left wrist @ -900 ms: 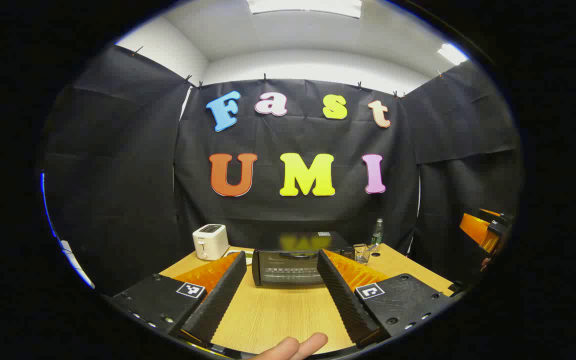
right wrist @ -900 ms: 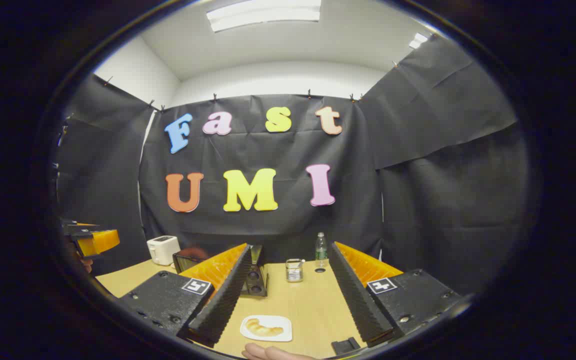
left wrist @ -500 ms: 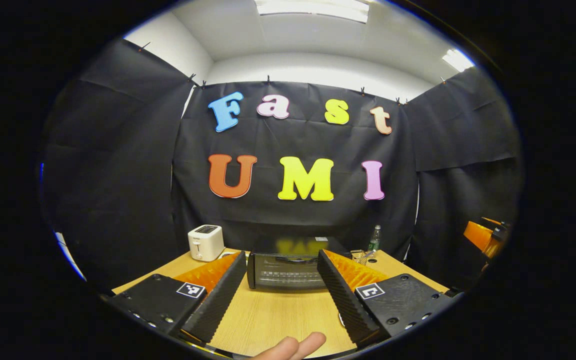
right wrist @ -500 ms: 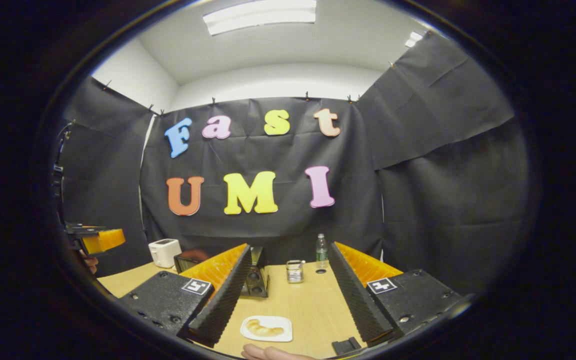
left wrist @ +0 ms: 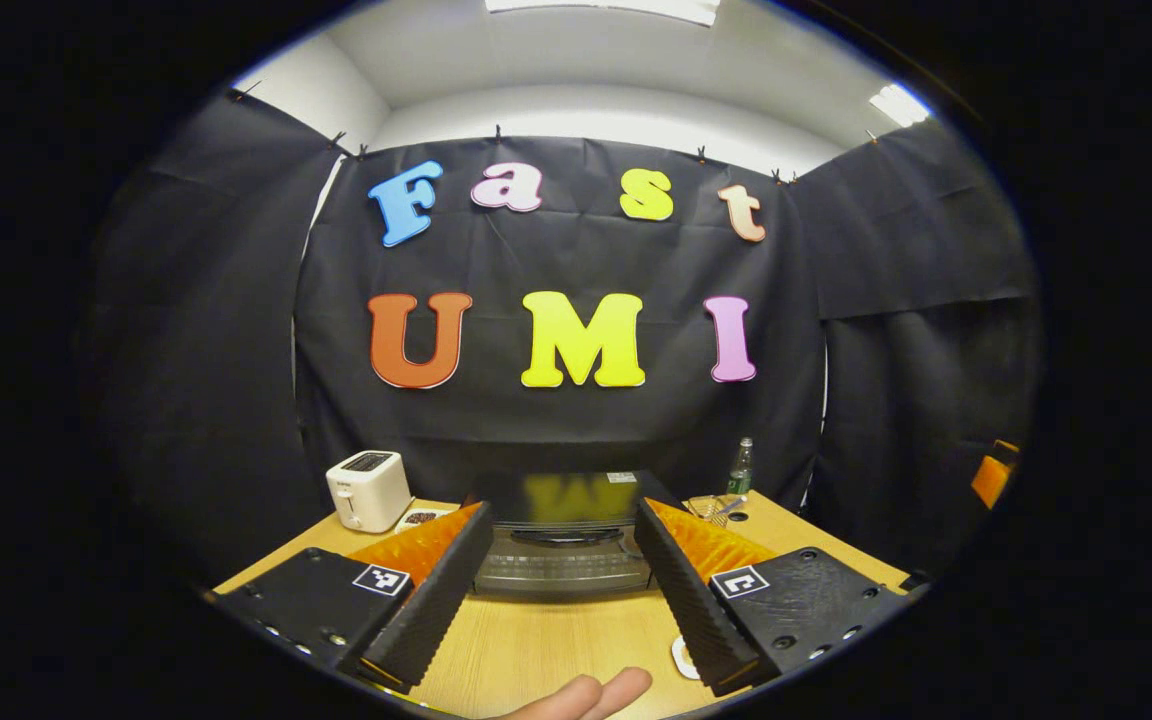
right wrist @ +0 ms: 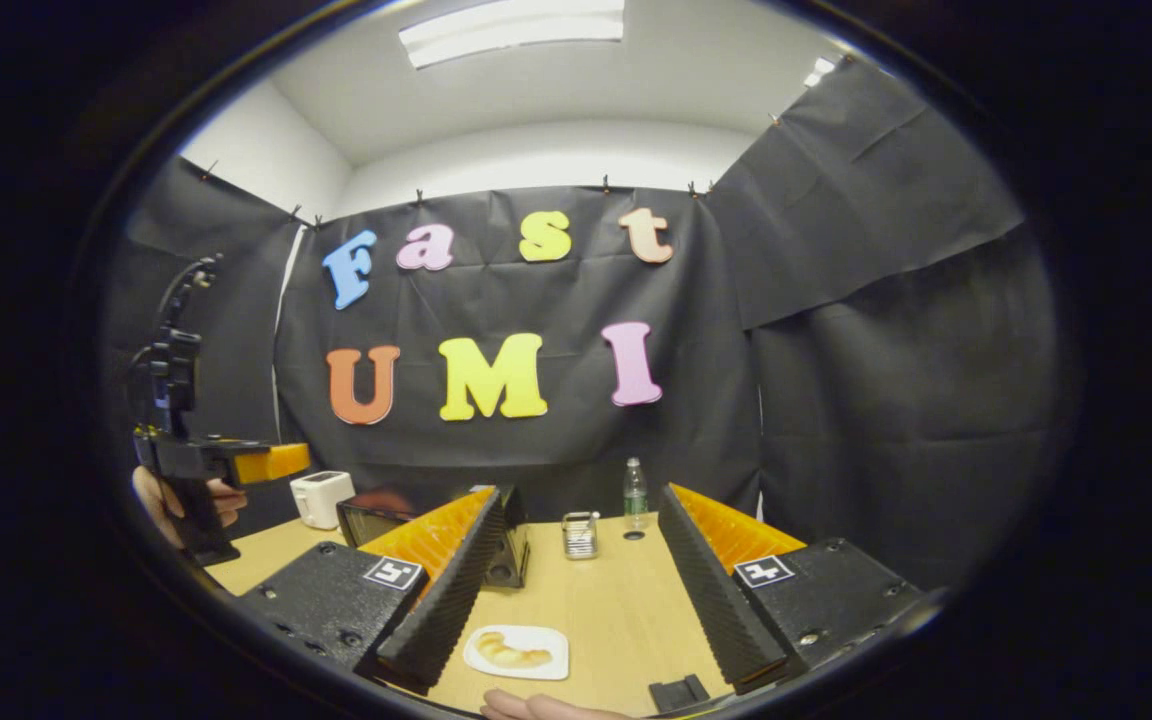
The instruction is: Open the electric oven with the left hand, put the food in, and close the electric oven.
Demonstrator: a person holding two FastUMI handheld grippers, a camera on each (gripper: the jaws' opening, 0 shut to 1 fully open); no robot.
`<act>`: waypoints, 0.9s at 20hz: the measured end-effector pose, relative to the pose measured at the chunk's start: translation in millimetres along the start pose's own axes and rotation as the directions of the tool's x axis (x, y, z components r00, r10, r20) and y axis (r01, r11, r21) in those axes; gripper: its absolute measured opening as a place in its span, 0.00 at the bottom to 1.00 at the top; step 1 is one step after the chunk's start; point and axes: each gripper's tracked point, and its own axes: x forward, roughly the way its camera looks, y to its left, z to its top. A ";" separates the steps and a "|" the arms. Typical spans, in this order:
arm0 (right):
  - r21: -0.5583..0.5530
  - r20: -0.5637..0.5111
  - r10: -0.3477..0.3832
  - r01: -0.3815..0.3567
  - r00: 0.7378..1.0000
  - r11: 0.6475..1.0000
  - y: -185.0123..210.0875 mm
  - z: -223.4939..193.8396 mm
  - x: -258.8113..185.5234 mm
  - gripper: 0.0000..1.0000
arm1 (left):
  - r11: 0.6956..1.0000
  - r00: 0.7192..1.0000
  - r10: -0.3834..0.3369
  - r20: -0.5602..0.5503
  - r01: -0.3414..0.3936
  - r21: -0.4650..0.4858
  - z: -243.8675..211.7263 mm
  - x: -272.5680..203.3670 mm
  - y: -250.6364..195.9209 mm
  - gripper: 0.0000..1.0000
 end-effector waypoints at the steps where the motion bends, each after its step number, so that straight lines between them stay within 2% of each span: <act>1: -0.004 -0.001 -0.002 0.002 1.000 1.000 -3.3 -1.9 -0.1 0.97 | 1.000 1.000 -0.007 -0.012 0.007 -0.007 -4.4 18.8 -4.1 0.94; 4: 0.016 0.021 -0.005 0.005 1.000 1.000 -11.7 -0.5 -3.4 0.98 | 0.999 0.999 -0.039 -0.034 0.039 -0.018 -19.0 74.5 -12.5 0.94; 8: 0.006 0.047 0.042 -0.042 0.998 0.999 -11.5 -7.2 -5.5 0.96 | 1.000 0.993 -0.031 -0.118 0.030 -0.009 -59.0 128.3 -13.3 0.95; 9: -0.001 0.049 0.032 -0.032 0.998 0.999 -19.8 -9.9 -4.9 0.96 | 1.000 0.989 -0.010 -0.147 0.012 0.010 -69.3 138.0 -6.7 0.94; 12: 0.001 0.046 -0.011 0.011 0.999 1.000 -38.5 -15.7 -2.9 0.96 | 1.000 0.979 0.021 -0.202 -0.019 0.015 -91.6 161.2 3.3 0.97; 16: -0.002 0.023 -0.009 0.009 1.000 1.000 -42.9 -28.8 1.2 0.96 | 0.999 0.961 0.017 -0.275 -0.006 0.041 -119.9 176.9 2.2 0.96; 18: -0.005 0.020 -0.005 0.005 1.000 1.000 -44.9 -31.3 3.6 0.96 | 0.998 0.940 0.034 -0.339 -0.017 0.052 -137.7 173.1 4.8 0.96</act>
